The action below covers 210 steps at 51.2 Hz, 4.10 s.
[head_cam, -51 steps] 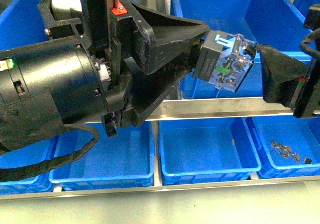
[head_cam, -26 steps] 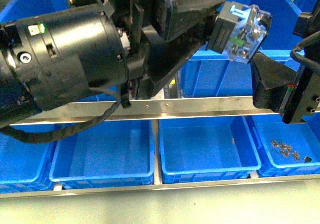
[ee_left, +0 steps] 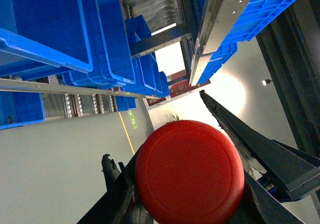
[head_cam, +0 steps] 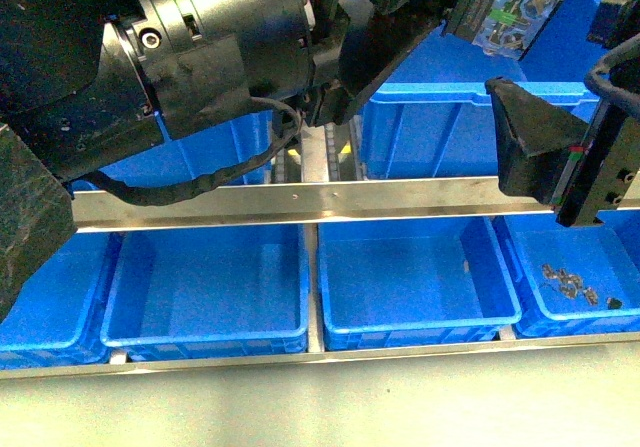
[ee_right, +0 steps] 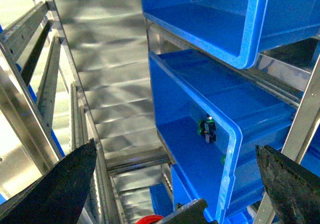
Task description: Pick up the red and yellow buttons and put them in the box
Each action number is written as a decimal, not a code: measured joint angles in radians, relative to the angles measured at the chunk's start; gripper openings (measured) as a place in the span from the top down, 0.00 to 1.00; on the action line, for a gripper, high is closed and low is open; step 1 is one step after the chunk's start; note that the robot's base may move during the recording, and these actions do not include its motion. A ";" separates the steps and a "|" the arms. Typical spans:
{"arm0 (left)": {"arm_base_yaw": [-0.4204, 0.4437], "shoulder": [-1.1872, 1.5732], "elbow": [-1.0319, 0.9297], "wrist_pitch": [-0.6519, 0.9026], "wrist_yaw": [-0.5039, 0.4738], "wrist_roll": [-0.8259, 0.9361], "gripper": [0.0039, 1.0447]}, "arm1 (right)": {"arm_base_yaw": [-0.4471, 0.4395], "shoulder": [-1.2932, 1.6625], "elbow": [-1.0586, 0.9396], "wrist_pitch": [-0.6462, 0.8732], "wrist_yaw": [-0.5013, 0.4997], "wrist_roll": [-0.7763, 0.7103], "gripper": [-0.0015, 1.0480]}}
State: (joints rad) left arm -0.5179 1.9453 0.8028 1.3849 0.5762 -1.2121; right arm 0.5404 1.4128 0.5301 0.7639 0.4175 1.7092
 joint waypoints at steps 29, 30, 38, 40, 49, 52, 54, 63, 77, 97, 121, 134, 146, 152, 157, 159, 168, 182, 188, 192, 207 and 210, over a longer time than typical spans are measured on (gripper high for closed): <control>-0.035 0.040 0.026 0.003 -0.034 -0.013 0.72 | -0.019 0.029 0.021 0.035 -0.018 -0.002 0.07; -0.035 0.040 0.026 0.004 -0.034 -0.013 0.72 | -0.019 0.029 0.021 0.035 -0.018 -0.002 0.07; -0.034 0.040 0.026 0.005 -0.038 -0.015 0.72 | -0.019 0.028 0.023 0.037 -0.018 -0.008 0.16; -0.034 0.040 0.024 0.005 -0.039 -0.015 0.72 | -0.019 0.028 0.023 0.039 -0.017 -0.009 0.20; -0.034 0.040 0.021 0.013 -0.055 -0.035 0.72 | -0.019 0.028 0.022 0.033 -0.017 -0.035 0.55; -0.034 0.039 0.021 0.015 -0.057 -0.050 0.72 | -0.019 0.028 0.021 0.032 -0.016 -0.043 0.62; -0.035 0.039 0.021 0.015 -0.056 -0.055 0.72 | -0.019 0.028 0.020 0.032 -0.014 -0.048 0.63; -0.035 0.039 0.021 0.015 -0.056 -0.075 0.68 | -0.022 0.022 0.019 0.020 -0.015 -0.051 0.63; -0.023 0.028 -0.034 0.014 -0.104 -0.006 0.20 | -0.025 0.013 0.017 0.013 -0.007 -0.072 0.63; 0.138 -0.168 -0.076 -0.008 -0.082 0.018 0.08 | -0.036 0.036 0.021 -0.002 0.021 -0.089 0.63; 0.434 -0.947 -0.340 -0.644 0.029 0.377 0.08 | -0.119 0.081 0.173 -0.046 0.076 -0.460 0.63; 0.489 -1.322 -0.427 -1.044 0.032 0.539 0.08 | -0.120 0.098 0.255 -0.052 0.056 -0.753 0.63; 0.588 -1.563 -0.486 -1.259 -0.080 0.627 0.11 | -0.070 0.122 0.267 -0.043 0.076 -1.003 0.63; 0.526 -1.758 -0.589 -1.420 -0.487 0.948 0.32 | -0.064 0.137 0.262 0.002 0.096 -1.132 0.63; 0.524 -1.832 -0.666 -1.410 -0.578 1.094 0.48 | -0.071 0.145 0.246 0.022 0.105 -1.210 0.63; 0.522 -1.855 -0.698 -1.404 -0.577 1.134 0.56 | -0.071 0.147 0.239 0.024 0.108 -1.239 0.63; 0.519 -1.894 -0.753 -1.396 -0.576 1.190 0.89 | -0.072 0.150 0.227 0.027 0.114 -1.288 0.63; 0.519 -1.931 -0.781 -1.388 -0.576 1.201 0.98 | -0.063 0.159 0.224 0.029 0.137 -1.343 0.63; 0.519 -1.931 -0.781 -1.387 -0.577 1.201 0.98 | -0.063 0.160 0.218 0.028 0.136 -1.344 0.63; 0.519 -1.931 -0.781 -1.387 -0.577 1.201 0.98 | -0.063 0.160 0.218 0.028 0.131 -1.344 0.63; 0.519 -1.931 -0.781 -1.387 -0.576 1.201 0.70 | -0.071 0.159 0.218 0.026 0.109 -1.331 0.63; 0.519 -1.931 -0.781 -1.387 -0.576 1.201 0.59 | -0.072 0.159 0.218 0.015 0.109 -1.319 0.63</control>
State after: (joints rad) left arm 0.0013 0.0147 0.0216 -0.0021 -0.0002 -0.0109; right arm 0.4683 1.5719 0.7483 0.7792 0.5262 0.3904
